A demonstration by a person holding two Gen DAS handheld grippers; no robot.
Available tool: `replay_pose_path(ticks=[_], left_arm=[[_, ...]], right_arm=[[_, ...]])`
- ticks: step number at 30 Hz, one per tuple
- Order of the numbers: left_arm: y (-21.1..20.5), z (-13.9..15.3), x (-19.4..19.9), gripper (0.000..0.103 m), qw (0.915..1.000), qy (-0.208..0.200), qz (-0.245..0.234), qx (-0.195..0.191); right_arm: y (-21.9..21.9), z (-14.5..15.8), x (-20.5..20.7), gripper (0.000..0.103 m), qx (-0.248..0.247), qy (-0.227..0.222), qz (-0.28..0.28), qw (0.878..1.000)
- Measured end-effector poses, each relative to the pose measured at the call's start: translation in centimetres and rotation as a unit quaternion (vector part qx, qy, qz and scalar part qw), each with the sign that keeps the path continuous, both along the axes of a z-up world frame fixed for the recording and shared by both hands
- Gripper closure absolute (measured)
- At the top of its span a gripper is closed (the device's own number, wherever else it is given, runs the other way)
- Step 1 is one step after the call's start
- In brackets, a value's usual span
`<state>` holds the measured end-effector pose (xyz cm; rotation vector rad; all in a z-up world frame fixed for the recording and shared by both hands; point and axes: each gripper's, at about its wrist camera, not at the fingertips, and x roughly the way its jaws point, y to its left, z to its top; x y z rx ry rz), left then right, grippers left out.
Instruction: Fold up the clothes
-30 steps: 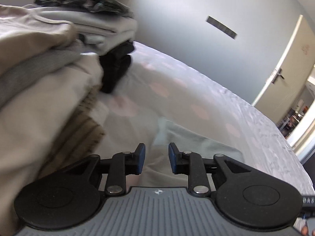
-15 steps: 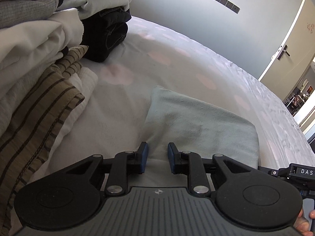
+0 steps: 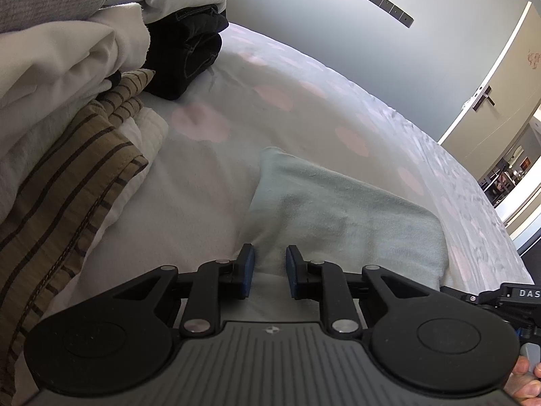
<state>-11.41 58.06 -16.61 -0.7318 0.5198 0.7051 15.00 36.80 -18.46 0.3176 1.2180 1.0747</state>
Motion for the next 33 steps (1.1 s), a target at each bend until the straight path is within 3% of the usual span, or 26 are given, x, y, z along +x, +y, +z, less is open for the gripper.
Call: replay_pose_path(ticks=[7, 13, 20, 27, 29, 30, 31, 33], left_arm=[[-1.3, -0.1, 0.3, 0.089, 0.9952, -0.033, -0.068, -0.061], [-6.0, -0.4, 2.2, 0.091, 0.9764, -0.020, -0.175, -0.125], [-11.5, 0.3, 4.5, 0.092, 0.9613, 0.015, -0.250, -0.116], [-11.5, 0.9, 3.3, 0.091, 0.9675, 0.000, -0.229, -0.107], [-11.4, 1.8, 2.4, 0.084, 0.9720, -0.017, -0.218, -0.085], [-11.3, 2.4, 2.1, 0.066, 0.9743, -0.027, -0.212, -0.072], [-11.1, 2.8, 1.8, 0.039, 0.9767, -0.034, -0.202, -0.063], [-10.6, 3.1, 1.7, 0.027, 0.9775, -0.041, -0.197, -0.063]], right_arm=[[-5.2, 2.2, -0.7, 0.088, -0.010, 0.010, -0.024, 1.000], [-13.8, 2.6, -0.4, 0.088, -0.033, 0.023, -0.074, 0.996], [-22.1, 2.1, -1.4, 0.088, -0.057, 0.026, -0.122, 0.991], [-22.8, 0.7, -2.6, 0.084, -0.073, -0.002, -0.130, 0.989], [-23.1, 0.7, -2.7, 0.076, -0.073, -0.007, -0.136, 0.988], [-23.3, 0.7, -2.7, 0.073, -0.069, -0.006, -0.140, 0.988], [-23.7, 0.7, -2.6, 0.064, -0.060, -0.003, -0.143, 0.988], [-24.5, 0.7, -2.5, 0.052, -0.041, 0.001, -0.150, 0.988]])
